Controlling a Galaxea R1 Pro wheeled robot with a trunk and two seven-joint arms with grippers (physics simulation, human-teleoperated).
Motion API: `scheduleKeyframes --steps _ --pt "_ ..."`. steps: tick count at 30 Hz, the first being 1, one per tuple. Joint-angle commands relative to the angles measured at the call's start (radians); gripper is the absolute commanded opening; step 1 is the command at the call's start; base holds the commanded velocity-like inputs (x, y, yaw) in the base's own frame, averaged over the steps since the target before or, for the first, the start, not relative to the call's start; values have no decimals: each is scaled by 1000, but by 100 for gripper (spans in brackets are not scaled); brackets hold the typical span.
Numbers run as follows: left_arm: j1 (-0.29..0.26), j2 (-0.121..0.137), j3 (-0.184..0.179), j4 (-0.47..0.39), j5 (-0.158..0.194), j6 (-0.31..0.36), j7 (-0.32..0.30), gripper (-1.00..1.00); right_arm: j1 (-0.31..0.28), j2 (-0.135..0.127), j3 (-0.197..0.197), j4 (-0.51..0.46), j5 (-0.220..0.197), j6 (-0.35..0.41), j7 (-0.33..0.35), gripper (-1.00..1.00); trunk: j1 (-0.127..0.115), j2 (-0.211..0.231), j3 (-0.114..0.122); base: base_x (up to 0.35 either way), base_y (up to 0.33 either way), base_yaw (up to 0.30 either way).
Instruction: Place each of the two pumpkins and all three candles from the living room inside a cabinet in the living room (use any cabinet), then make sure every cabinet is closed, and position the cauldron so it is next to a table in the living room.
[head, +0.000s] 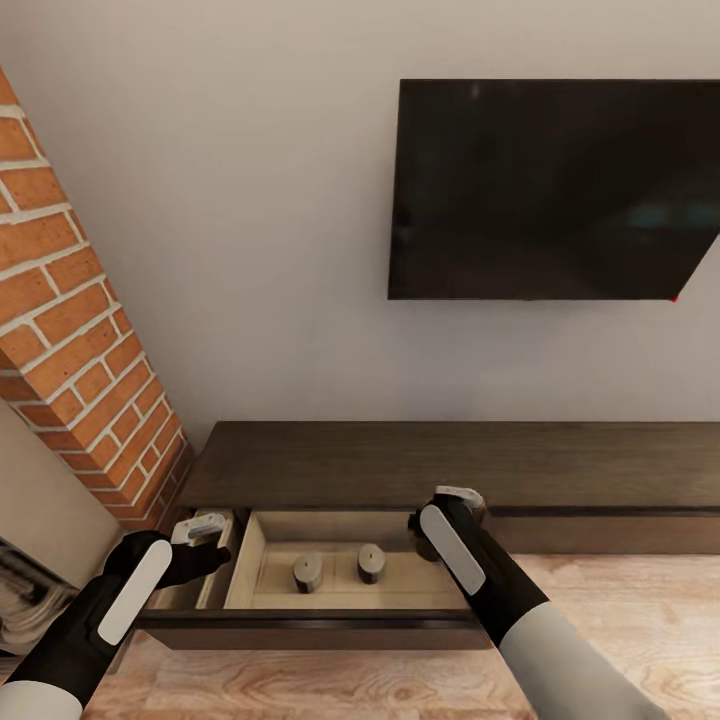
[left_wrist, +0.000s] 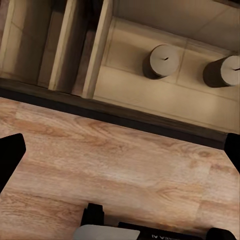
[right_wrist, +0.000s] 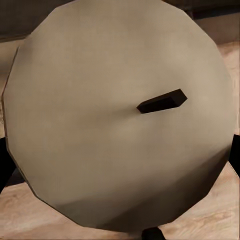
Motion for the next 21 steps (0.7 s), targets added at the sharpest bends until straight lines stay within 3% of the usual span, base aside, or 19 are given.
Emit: scheduleKeyframes --steps 1,4,7,13,21 --pt "-1 1 -3 -1 10 1 11 100 -18 6 6 30 -6 4 15 -100 0 -1 -1 0 0 0" --pt "-1 1 -2 -1 10 0 10 100 -46 36 27 118 -2 -18 75 -100 0 -1 -1 0 0 0" --pt "-1 1 -2 -1 11 0 10 100 -52 51 41 186 -2 -76 100 -100 0 -1 -1 0 0 0" --pt "-1 -1 -2 -1 11 0 10 100 -57 57 85 267 -1 -108 164 -100 0 -1 -1 0 0 0" --pt "-1 -1 -2 -1 11 0 7 100 -57 53 94 296 8 -157 174 -100 0 -1 -1 18 0 0"
